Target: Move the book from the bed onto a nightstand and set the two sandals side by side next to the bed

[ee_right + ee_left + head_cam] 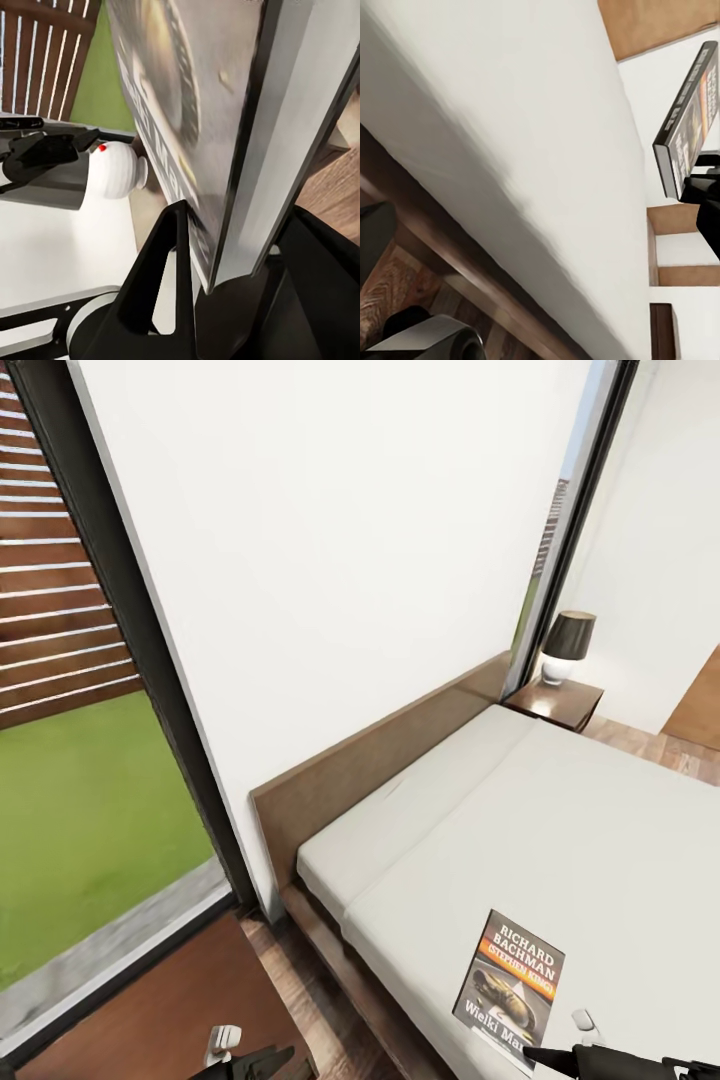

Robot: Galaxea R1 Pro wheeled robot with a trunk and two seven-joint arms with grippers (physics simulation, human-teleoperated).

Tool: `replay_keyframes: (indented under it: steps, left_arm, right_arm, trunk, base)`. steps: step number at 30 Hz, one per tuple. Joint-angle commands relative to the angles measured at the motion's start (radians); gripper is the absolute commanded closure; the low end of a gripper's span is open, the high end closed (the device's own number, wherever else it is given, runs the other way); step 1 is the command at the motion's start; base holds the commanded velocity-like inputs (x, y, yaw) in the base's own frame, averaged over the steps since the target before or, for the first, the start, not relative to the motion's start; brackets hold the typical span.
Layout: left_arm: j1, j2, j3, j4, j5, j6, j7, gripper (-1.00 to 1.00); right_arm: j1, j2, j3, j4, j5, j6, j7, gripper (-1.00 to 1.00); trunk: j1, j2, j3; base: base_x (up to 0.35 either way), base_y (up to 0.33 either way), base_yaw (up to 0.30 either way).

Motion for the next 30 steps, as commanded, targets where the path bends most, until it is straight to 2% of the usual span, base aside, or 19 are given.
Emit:
replay_keyframes:
  steps: [1,30]
  left_arm:
    - [0.000,0.001,-0.006,0.000,0.010,0.009,-0.002,-1.00]
    - [-0.001,-0.001,-0.008,0.000,0.009,0.009,-0.002,-1.00]
  right_arm:
    - [-0.001,-0.001,0.007,0.000,-0.010,0.010,0.002,1.00]
    - [0.000,-0.001,0.007,0.000,-0.010,0.009,0.001,1.00]
  trunk:
    - [0.000,-0.001,0.000]
    - [0.000,-0.001,0.048]
  base:
    - [0.000,0.000,0.000]
    - [0.000,0.000,0.000]
